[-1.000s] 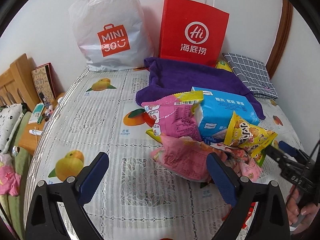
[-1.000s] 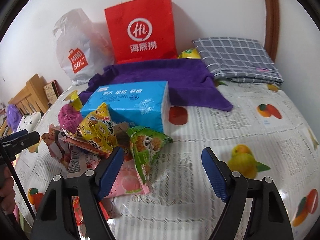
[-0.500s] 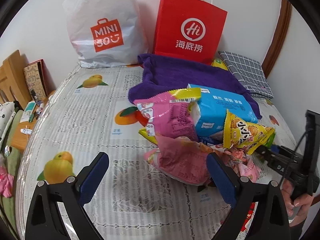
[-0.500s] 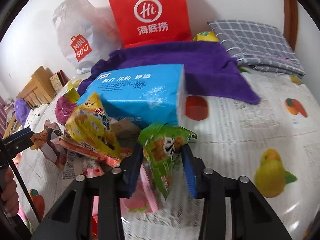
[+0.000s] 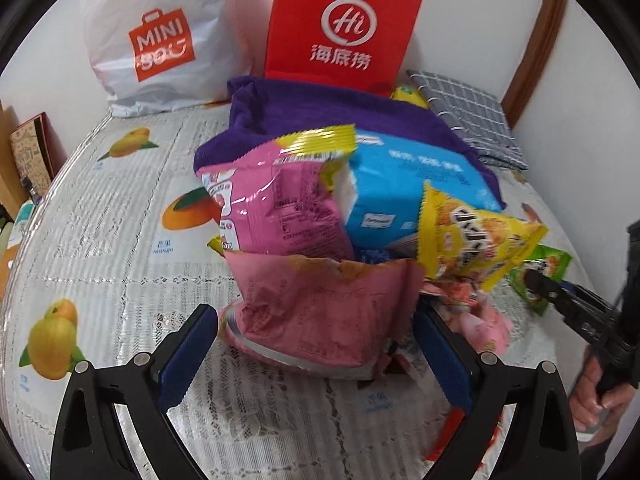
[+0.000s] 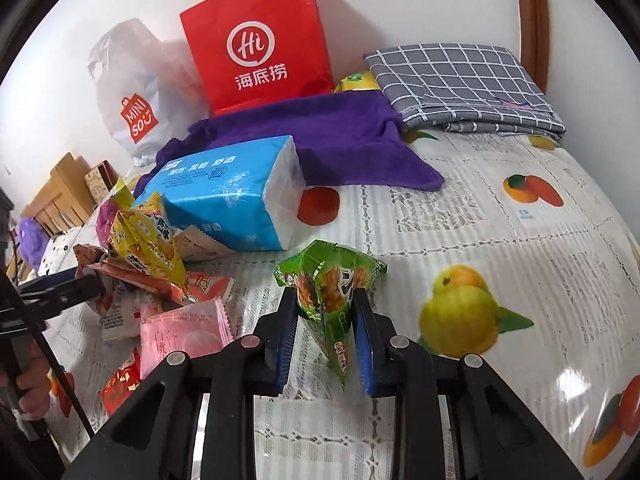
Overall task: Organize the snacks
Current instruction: 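Grasp the green triangular snack packet with the right tool while the left tool grasps the pink wrapper, then carry the green packet and pink wrapper with both tools over the purple towel, then open both tools to drop the green packet and pink wrapper onto the towel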
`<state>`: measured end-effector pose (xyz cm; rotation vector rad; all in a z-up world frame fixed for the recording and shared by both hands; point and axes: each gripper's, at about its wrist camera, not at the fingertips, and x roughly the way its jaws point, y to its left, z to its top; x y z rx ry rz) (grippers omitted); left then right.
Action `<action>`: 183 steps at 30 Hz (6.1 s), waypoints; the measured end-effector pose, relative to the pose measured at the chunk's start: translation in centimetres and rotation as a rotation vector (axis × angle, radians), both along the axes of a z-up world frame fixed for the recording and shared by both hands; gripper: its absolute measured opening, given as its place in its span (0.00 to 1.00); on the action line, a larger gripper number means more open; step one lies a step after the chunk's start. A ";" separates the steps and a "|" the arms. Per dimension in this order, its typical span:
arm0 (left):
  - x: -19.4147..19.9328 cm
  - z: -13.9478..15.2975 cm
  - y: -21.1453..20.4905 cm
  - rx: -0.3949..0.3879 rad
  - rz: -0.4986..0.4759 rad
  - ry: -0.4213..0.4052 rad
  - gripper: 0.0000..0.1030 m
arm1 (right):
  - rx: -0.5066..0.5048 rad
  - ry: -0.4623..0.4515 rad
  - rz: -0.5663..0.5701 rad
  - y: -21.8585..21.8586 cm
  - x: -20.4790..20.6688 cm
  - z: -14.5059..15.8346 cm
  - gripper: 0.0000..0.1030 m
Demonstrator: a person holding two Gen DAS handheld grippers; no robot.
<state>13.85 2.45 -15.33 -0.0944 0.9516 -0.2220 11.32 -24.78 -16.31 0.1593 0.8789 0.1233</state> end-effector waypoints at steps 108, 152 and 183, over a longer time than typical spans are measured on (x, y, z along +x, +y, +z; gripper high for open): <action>21.5 10.8 -2.1 0.100 -0.041 -0.075 0.66 | -0.028 -0.060 0.088 2.1 24.5 10.7 0.34; 28.1 1.0 -4.1 0.127 -0.095 0.166 0.67 | -0.113 0.187 0.049 1.4 29.6 0.4 0.34; 23.4 6.7 -3.0 0.126 -0.013 0.070 0.83 | -0.085 0.045 0.084 2.9 26.8 7.2 0.74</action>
